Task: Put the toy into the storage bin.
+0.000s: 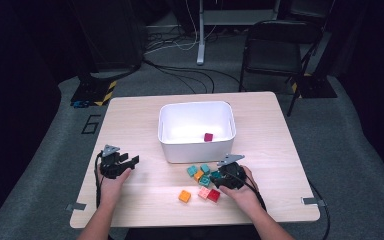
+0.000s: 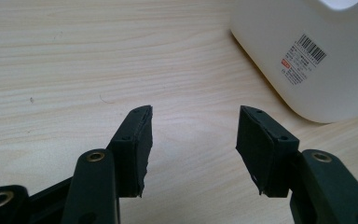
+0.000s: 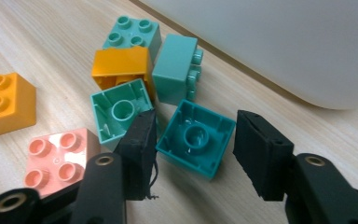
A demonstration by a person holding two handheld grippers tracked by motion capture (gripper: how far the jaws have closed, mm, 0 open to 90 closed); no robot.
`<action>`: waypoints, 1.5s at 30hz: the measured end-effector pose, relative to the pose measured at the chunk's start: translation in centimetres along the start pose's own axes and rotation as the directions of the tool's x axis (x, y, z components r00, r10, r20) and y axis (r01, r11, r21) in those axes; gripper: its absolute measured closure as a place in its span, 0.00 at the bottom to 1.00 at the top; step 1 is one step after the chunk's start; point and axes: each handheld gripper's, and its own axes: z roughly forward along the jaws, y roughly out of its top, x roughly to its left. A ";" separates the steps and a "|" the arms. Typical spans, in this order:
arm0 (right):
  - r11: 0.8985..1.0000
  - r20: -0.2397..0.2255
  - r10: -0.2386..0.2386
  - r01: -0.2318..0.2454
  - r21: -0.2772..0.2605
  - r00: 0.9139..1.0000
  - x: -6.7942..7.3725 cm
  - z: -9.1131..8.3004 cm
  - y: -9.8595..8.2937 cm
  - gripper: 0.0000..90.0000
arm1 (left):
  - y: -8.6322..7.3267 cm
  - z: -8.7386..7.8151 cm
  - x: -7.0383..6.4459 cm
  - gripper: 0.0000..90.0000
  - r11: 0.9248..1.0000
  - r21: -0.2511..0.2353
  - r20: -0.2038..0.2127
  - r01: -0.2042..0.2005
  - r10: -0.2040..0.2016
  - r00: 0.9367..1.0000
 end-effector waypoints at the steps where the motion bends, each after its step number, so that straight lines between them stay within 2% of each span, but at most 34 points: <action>1: 1.000 0.006 0.013 -0.013 0.002 1.000 0.0 0.0 0.0 0.60 | 0.0 0.0 0.0 0.50 1.000 0.001 0.000 0.001 -0.001 1.000; 4: 1.000 0.004 0.022 -0.022 0.013 1.000 -0.2 0.0 0.0 0.64 | 0.0 0.0 0.0 0.50 1.000 0.001 0.001 0.001 -0.001 1.000; 11: 1.000 0.012 0.004 -0.004 0.018 1.000 -0.2 0.1 0.1 0.65 | 0.0 0.0 0.0 0.50 1.000 0.001 0.001 0.001 -0.001 1.000; 12: 1.000 0.013 0.013 -0.013 0.019 1.000 0.0 0.1 0.1 0.65 | 0.0 0.0 0.0 0.50 1.000 0.001 0.001 0.001 -0.001 1.000; 17: 1.000 0.005 -0.012 0.012 0.015 1.000 0.2 -0.4 0.4 0.65 | 0.0 0.0 0.0 0.50 1.000 0.002 0.001 0.002 -0.002 1.000; 24: 1.000 -0.029 -0.017 0.017 0.011 0.999 0.2 -1.5 0.8 0.65 | 0.0 0.0 0.0 0.50 1.000 0.000 -0.001 0.000 0.000 1.000; 31: 1.000 -0.060 -0.012 0.010 -0.020 0.998 0.2 -3.0 1.6 0.65 | 0.0 0.1 -0.1 0.50 1.000 0.003 0.000 0.001 -0.001 1.000; 45: 0.997 -0.099 -0.052 0.046 -0.060 0.994 0.7 -6.4 3.5 0.65 | 0.0 0.1 -0.1 0.52 1.000 0.007 0.001 0.003 -0.003 1.000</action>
